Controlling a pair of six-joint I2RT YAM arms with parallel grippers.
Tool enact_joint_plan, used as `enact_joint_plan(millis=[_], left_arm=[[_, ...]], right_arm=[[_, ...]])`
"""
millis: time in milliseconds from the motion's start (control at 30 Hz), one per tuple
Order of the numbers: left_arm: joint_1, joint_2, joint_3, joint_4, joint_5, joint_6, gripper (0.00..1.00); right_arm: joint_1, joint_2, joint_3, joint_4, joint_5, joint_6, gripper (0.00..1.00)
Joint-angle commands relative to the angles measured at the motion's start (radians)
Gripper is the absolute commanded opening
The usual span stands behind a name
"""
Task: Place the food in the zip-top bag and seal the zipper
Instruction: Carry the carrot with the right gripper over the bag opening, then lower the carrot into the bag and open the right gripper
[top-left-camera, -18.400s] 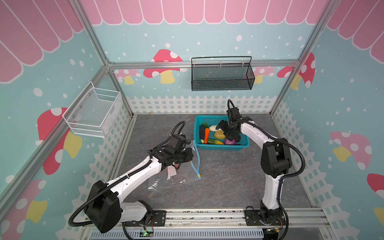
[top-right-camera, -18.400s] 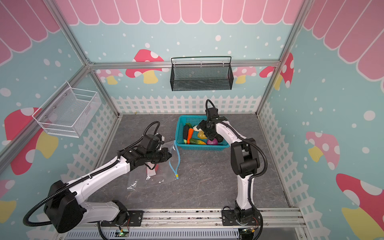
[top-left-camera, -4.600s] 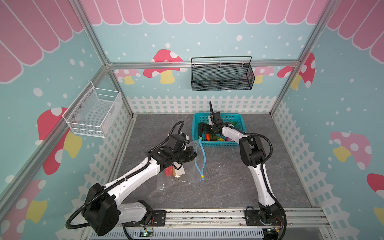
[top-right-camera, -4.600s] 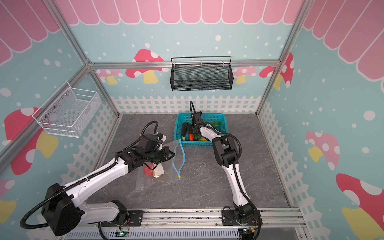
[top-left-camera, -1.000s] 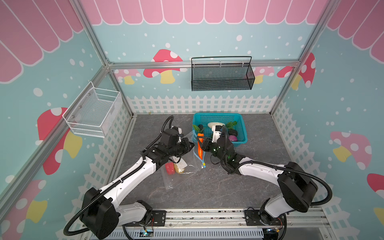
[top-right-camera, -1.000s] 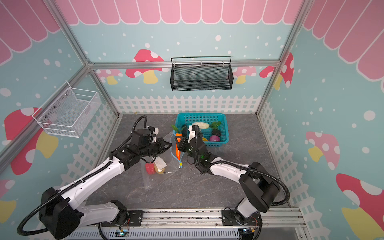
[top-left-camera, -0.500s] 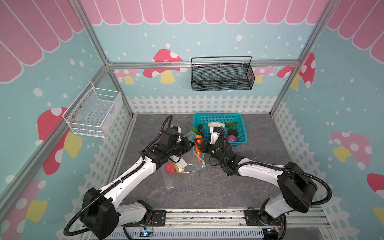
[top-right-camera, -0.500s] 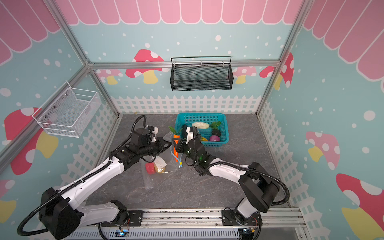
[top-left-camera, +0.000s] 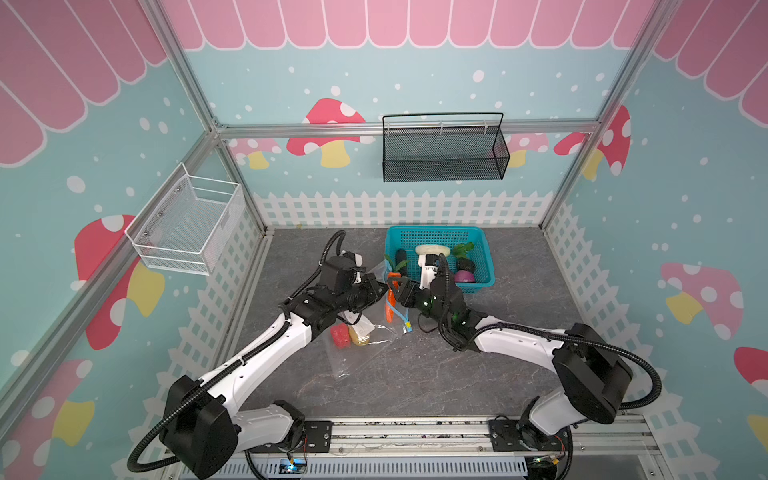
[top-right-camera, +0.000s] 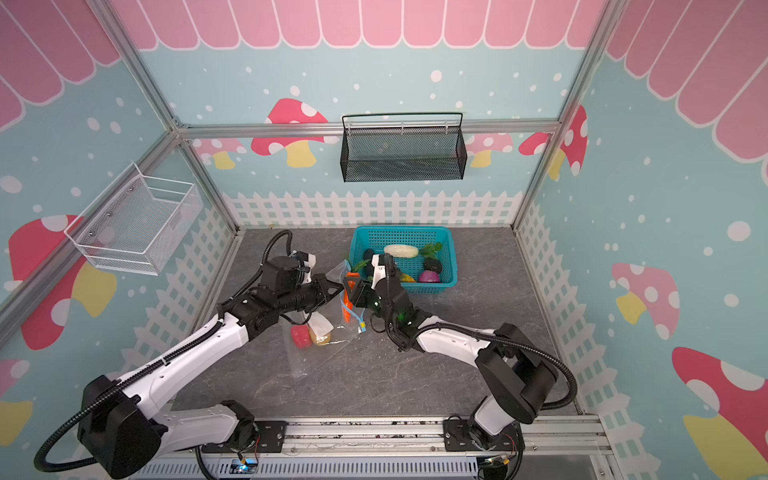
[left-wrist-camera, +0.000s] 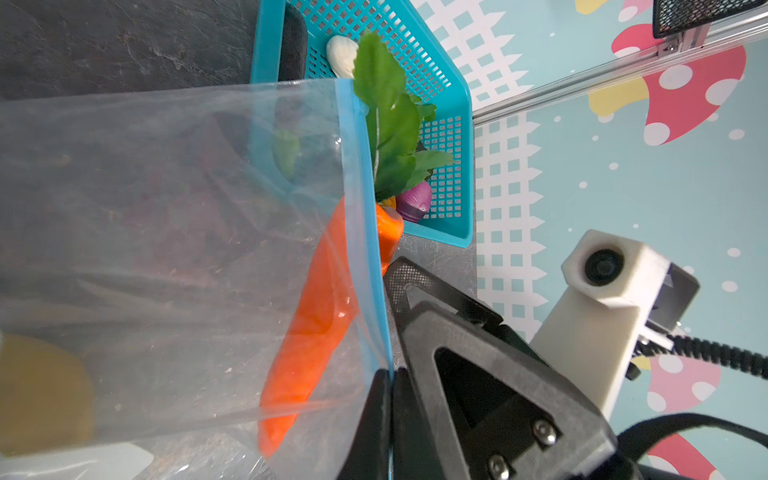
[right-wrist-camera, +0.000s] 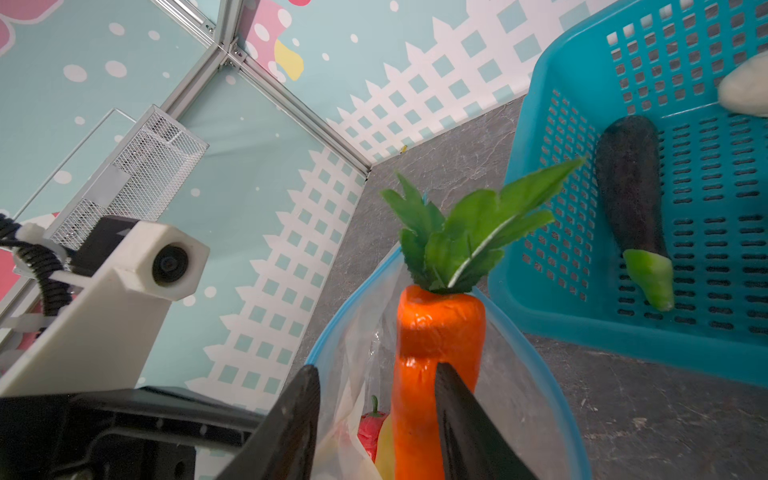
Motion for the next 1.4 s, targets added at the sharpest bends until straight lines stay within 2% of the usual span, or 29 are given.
enact_joint_plan(millis=[0,200,433,733,833,967,1100,1233,1367], left_arm=[[0.007,-0.016,0.013,0.022,0.008,-0.019,0.0],[0.007,-0.01,0.01,0.027,0.007,-0.017,0.0],[0.007,-0.005,0.006,0.035,0.013,-0.017,0.0],[0.017,-0.025,-0.008,0.034,0.025,-0.016,0.0],[0.021,-0.043,-0.015,0.028,0.023,-0.016,0.0],[0.024,-0.063,-0.017,0.015,0.023,-0.013,0.0],[0.028,-0.078,-0.014,0.006,0.026,-0.012,0.0],[0.03,-0.088,-0.004,-0.006,0.027,-0.005,0.0],[0.03,-0.095,-0.004,-0.007,0.027,-0.002,0.0]], right_arm=[[0.004,0.016,0.004,-0.007,-0.013,0.009,0.47],[0.003,0.005,0.004,-0.025,-0.032,0.025,0.45],[0.002,-0.022,0.047,-0.106,-0.129,0.024,0.45],[-0.017,-0.139,0.095,-0.332,-0.242,-0.174,0.46],[-0.036,-0.191,0.076,-0.411,-0.247,-0.199,0.46],[-0.088,-0.257,0.032,-0.477,-0.261,-0.185,0.49],[-0.16,-0.289,-0.007,-0.516,-0.34,-0.147,0.5],[-0.189,-0.276,-0.009,-0.581,-0.41,-0.079,0.5],[-0.191,-0.227,0.011,-0.583,-0.531,-0.023,0.53]])
